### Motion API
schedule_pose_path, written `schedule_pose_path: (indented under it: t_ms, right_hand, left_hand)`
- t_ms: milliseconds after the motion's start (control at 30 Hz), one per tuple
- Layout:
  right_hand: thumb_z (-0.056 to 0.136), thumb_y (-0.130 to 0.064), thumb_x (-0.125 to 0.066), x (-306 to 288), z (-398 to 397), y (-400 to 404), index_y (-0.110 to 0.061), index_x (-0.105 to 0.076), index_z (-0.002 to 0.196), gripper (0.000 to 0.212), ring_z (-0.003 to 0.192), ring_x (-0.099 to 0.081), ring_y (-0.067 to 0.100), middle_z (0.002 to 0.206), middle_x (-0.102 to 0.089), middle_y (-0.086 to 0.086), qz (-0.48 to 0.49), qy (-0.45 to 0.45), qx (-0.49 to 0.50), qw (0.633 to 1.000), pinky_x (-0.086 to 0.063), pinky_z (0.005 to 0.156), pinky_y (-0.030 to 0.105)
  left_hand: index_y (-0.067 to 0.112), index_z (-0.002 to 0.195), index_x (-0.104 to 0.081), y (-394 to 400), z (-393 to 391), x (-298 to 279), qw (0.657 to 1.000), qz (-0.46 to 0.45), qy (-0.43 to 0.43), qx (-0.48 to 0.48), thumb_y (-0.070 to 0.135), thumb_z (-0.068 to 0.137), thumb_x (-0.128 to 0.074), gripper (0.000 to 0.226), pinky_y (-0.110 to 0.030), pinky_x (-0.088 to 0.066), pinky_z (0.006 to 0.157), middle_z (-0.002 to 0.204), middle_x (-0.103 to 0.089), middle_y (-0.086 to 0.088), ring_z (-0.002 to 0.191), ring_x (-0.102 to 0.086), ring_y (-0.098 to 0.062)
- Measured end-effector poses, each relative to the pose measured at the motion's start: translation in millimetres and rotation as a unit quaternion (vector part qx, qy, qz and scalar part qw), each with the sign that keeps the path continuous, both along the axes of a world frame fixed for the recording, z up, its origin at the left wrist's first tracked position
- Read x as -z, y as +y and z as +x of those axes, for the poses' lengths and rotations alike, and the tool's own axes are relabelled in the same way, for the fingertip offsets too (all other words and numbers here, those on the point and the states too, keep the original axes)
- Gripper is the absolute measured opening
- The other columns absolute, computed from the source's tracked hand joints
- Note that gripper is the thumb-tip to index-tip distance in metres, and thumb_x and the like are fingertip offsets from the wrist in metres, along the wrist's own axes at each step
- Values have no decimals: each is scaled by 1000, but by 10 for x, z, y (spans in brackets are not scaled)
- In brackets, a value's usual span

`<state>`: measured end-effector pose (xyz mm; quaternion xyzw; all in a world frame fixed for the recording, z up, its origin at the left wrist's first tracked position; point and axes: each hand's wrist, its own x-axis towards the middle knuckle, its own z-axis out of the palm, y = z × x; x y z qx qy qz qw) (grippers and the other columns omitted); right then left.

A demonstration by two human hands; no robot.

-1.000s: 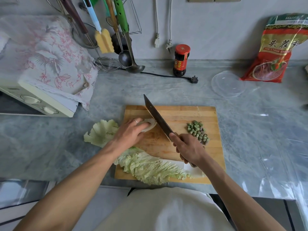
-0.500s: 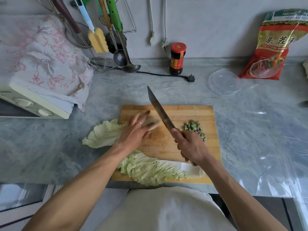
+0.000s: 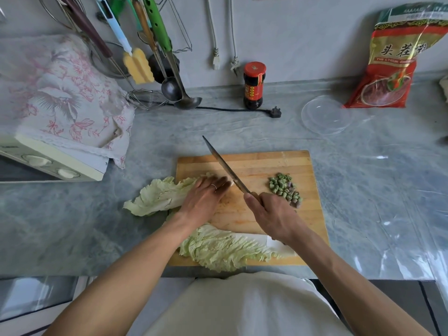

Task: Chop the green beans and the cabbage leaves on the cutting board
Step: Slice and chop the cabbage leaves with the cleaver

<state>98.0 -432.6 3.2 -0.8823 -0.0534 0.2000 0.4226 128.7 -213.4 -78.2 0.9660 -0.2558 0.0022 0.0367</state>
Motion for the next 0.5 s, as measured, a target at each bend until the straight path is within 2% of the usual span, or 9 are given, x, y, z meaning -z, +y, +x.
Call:
schedule_pose_path:
  t_ms: [100,267,367,500]
  right_hand:
    - [104,-44,-44,61,1,60,-14,-41,62,52,40,-33,9,50,-43,-4,6,-1,-12,1000,-29,43,22]
    - [105,-44,-40,105,-16,90,-16,-38,64,49,46,-39,17,54,-45,1,-12,-12,-14,1000,-29,44,25]
    - [104,-47,-40,101,-50,106,-17,-40,67,47,47,-44,21,57,-49,4,-9,-22,-12,1000,-35,47,36]
    - [104,-43,-40,87,-45,98,-18,-39,66,46,47,-43,20,57,-48,3,-1,-28,-11,1000,-32,47,31]
  left_hand:
    - [10,134,-60,-40,-22,-18,1000,8,13,-12,-10,76,-64,62,-46,-48,100,134,-62,-12,121,-58,-33]
    - [12,141,-55,-96,-60,-20,998,-2,34,-49,-13,78,-64,68,-44,-44,104,138,-60,-9,125,-56,-30]
    - [12,139,-56,-143,-112,-31,997,-24,34,-66,-10,81,-65,63,-43,-46,102,136,-61,-10,124,-57,-30]
    - [13,139,-55,-192,-135,-42,995,-31,41,-90,-6,82,-67,61,-40,-46,100,137,-60,-9,122,-57,-28]
